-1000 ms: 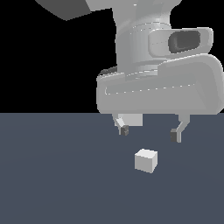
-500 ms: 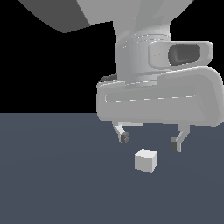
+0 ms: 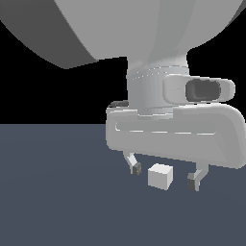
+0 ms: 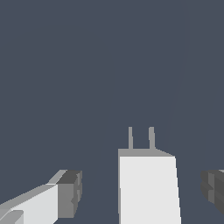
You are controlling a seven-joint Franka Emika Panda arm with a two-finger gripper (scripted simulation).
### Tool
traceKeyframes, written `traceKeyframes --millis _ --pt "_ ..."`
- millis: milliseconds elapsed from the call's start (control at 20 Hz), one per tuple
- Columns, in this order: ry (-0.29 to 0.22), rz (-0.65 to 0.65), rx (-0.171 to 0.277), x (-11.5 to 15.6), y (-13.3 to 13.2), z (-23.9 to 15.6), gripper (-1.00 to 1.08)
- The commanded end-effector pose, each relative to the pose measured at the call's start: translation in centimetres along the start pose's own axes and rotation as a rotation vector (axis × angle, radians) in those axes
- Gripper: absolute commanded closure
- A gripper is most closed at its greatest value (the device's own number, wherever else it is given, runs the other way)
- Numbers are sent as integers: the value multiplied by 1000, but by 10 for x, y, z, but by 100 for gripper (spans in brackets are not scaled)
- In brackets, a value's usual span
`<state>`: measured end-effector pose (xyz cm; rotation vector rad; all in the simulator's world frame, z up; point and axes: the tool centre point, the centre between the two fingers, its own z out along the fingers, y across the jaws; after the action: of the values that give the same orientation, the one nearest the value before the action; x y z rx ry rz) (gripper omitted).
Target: Plug the charger into the wall socket.
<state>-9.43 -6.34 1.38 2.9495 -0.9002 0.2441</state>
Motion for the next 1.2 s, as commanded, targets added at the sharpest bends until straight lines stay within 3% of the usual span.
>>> traceKeyframes --millis 0,50,700,1150 --pt "1 0 1 0 0 2 -92" --pt "1 0 1 0 0 2 108" --pt "1 -8 2 2 -1 1 108" --pt "3 -113 18 30 -14 -16 108"
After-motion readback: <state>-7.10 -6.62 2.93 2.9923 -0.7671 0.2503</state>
